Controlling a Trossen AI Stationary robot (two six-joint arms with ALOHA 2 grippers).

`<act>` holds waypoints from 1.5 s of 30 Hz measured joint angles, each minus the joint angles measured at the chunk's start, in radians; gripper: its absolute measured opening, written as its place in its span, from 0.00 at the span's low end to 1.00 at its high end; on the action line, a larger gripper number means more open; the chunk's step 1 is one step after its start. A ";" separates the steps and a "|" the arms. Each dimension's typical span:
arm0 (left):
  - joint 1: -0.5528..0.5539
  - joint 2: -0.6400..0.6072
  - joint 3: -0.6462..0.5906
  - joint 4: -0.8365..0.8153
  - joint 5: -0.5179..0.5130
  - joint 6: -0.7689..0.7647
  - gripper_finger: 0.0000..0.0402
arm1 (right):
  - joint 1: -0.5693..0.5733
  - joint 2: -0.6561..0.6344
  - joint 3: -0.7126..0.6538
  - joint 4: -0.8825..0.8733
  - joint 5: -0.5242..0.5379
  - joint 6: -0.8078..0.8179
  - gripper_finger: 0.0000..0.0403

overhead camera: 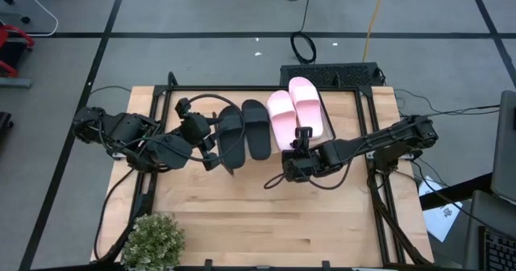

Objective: Pick and place slides into the shelf
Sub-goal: Adjust the shelf

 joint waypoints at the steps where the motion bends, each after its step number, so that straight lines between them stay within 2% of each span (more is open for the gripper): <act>1: 0.000 0.000 0.000 0.000 0.000 0.005 0.28 | 0.000 0.000 0.000 0.001 0.000 -0.005 0.30; 6: 0.000 0.000 0.000 0.000 0.000 0.006 0.28 | 0.002 0.000 0.000 0.021 0.000 -0.033 0.29; 11: 0.000 0.000 0.000 0.000 0.000 0.007 0.28 | 0.002 0.000 0.000 0.021 -0.003 -0.036 0.34; 15: 0.000 0.000 0.000 0.000 0.000 0.007 0.28 | 0.002 0.000 0.000 0.021 -0.053 -0.044 0.42; 22: 0.000 0.000 -0.017 0.009 0.000 0.007 0.28 | 0.002 0.000 0.000 0.009 -0.055 -0.034 0.58; 27: 0.000 0.001 -0.057 0.009 -0.005 0.005 0.28 | 0.002 0.000 0.000 -0.002 -0.055 -0.029 0.66; 39: 0.012 0.001 -0.109 0.014 -0.009 -0.005 0.28 | 0.003 0.000 0.001 -0.019 -0.052 -0.027 0.67; 45: 0.012 0.001 -0.109 0.014 -0.009 -0.013 0.28 | 0.003 -0.002 0.067 -0.111 -0.046 -0.019 0.67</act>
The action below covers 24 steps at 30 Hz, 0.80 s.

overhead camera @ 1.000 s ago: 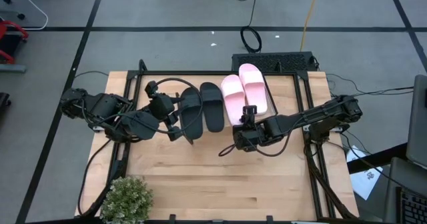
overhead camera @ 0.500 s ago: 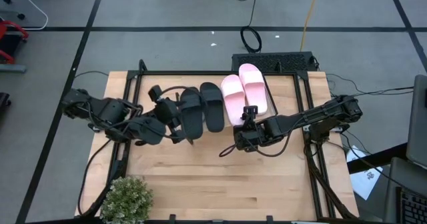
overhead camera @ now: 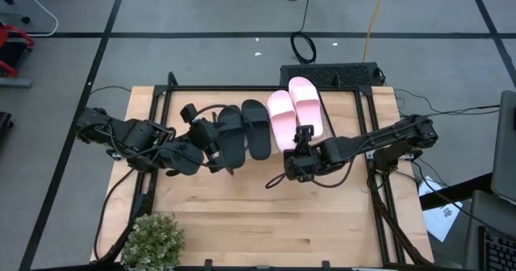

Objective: Pick and place slides into the shelf
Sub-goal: Adjust the shelf

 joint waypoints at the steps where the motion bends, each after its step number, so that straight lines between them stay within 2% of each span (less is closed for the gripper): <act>1: 0.000 0.000 0.000 0.000 0.000 0.000 0.28 | 0.000 0.000 0.017 -0.013 0.000 0.000 0.67; 7: 0.000 0.000 0.000 0.000 0.001 -0.002 0.28 | 0.001 0.000 0.116 -0.161 -0.004 0.063 0.66; 13: -0.002 0.000 0.000 -0.012 0.007 -0.003 0.28 | 0.007 0.000 0.189 -0.502 -0.006 0.290 0.66; 16: -0.003 0.000 0.000 -0.027 0.012 -0.022 0.28 | 0.011 -0.046 0.170 -0.475 -0.036 0.323 0.66; 21: -0.007 0.000 0.000 -0.079 0.086 -0.124 0.28 | 0.006 -0.107 0.159 -0.479 -0.007 0.428 0.66; 24: -0.024 0.000 0.000 -0.111 0.115 -0.173 0.28 | 0.005 -0.154 0.157 -0.497 0.002 0.549 0.66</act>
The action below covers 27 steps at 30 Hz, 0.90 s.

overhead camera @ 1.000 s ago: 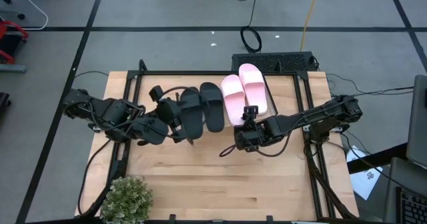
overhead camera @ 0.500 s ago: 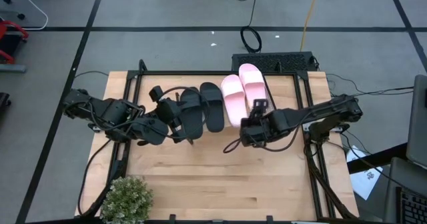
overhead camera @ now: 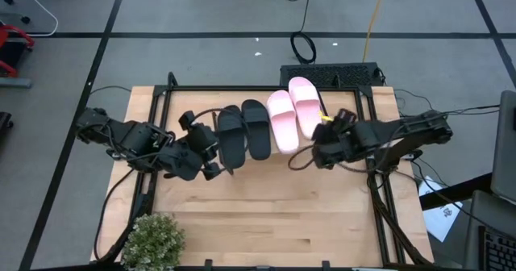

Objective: Pick and place slides into the shelf
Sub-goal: Adjust the shelf

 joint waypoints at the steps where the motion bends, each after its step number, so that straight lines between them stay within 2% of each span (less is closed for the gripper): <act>1: -0.009 0.000 0.000 -0.011 0.000 -0.016 0.28 | 0.000 -0.016 -0.002 0.000 -0.005 0.044 0.66; 7: -0.060 0.000 0.000 -0.064 -0.004 -0.069 0.28 | 0.016 -0.130 -0.084 0.004 -0.008 0.302 0.66; 15: -0.083 0.000 0.000 -0.076 -0.061 -0.066 0.28 | 0.006 -0.216 -0.321 0.007 0.016 0.540 0.66; 27: -0.083 0.000 0.000 -0.076 -0.063 -0.061 0.28 | 0.035 -0.285 -0.632 0.286 -0.032 0.568 0.66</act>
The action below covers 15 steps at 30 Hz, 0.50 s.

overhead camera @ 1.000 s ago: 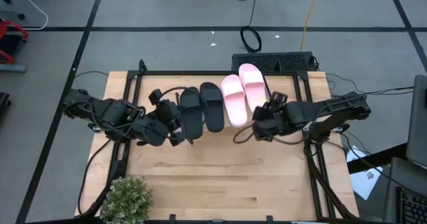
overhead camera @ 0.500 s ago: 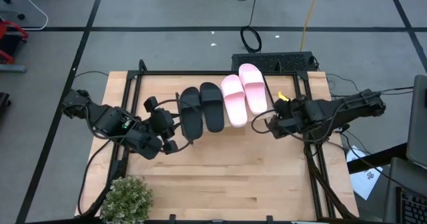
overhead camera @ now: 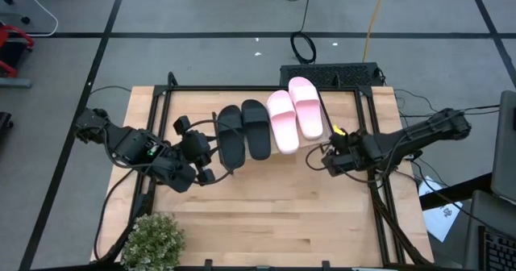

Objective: Pick and place slides into the shelf
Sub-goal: Adjust the shelf

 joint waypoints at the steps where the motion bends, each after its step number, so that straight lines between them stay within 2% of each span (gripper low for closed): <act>1: 0.000 0.000 0.000 0.000 0.000 0.000 0.28 | 0.000 -0.007 -0.018 0.020 0.001 -0.003 0.66; 8: 0.000 0.000 0.000 0.000 0.000 0.000 0.28 | 0.000 -0.052 -0.118 0.179 0.007 -0.039 0.66; 15: 0.000 0.000 0.000 0.001 -0.002 0.016 0.28 | -0.001 -0.060 -0.184 0.300 0.077 -0.070 0.66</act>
